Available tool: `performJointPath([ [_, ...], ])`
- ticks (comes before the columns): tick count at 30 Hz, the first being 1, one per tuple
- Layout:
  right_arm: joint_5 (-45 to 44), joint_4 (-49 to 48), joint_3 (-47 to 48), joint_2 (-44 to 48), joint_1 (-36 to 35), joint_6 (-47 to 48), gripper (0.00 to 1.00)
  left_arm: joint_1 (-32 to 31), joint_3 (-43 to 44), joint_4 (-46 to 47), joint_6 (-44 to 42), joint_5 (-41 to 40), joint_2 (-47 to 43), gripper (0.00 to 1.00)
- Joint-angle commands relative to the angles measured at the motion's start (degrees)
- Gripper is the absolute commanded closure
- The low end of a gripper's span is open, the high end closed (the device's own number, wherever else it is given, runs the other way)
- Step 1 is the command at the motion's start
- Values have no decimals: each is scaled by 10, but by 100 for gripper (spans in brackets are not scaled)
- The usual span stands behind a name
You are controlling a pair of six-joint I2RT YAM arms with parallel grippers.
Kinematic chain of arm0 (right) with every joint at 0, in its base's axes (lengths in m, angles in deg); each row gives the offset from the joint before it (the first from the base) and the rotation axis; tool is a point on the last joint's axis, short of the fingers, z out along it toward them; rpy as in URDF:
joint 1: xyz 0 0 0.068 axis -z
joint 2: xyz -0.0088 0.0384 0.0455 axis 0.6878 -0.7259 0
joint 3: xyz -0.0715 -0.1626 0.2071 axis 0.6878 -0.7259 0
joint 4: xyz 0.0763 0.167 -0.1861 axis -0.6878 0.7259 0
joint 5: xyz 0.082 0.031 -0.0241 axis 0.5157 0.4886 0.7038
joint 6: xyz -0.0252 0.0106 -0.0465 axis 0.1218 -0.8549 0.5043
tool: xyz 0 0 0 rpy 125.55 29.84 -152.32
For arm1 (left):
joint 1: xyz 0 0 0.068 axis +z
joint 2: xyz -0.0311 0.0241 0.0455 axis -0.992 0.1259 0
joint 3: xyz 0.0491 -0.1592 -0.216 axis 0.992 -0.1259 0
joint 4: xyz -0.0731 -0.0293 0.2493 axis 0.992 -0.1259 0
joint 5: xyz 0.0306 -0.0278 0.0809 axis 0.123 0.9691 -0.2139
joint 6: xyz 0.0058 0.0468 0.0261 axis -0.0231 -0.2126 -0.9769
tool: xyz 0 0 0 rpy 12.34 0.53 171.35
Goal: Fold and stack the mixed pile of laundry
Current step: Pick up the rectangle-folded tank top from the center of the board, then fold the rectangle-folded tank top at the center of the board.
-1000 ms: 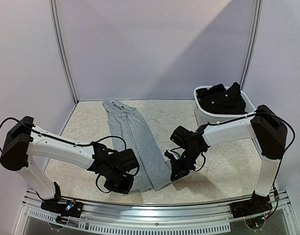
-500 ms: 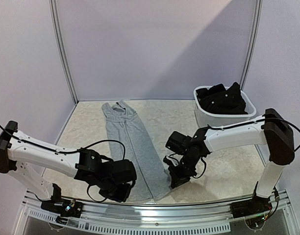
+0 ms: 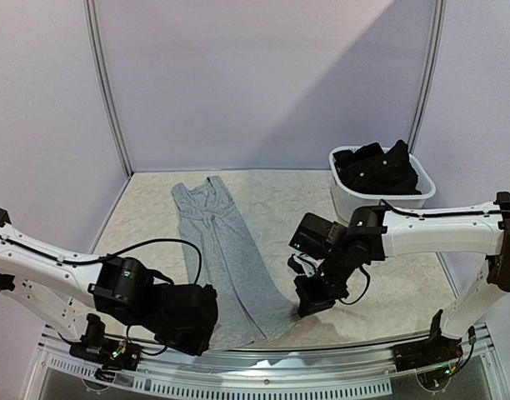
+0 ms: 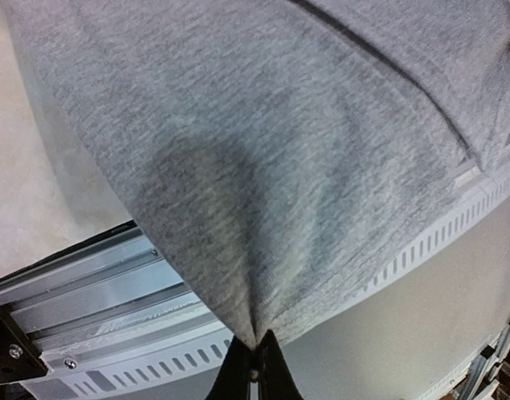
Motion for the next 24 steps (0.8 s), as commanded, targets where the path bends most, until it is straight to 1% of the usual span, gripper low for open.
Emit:
performJointPath([
  [1, -43, 51, 63, -14, -3, -12, 100, 15, 12, -49, 14, -30, -47, 98],
  [6, -66, 85, 154, -65, -3, 1, 100, 63, -3, -58, -4, -25, -95, 98],
  [12, -84, 115, 255, -139, 1, 14, 100, 142, -16, -63, -40, -3, -131, 97],
  [17, -89, 129, 333, -190, 21, 31, 100, 203, -20, -65, -75, 6, -140, 97],
  [24, -91, 150, 423, -250, 58, 67, 100, 293, -1, -65, -135, 14, -124, 97],
])
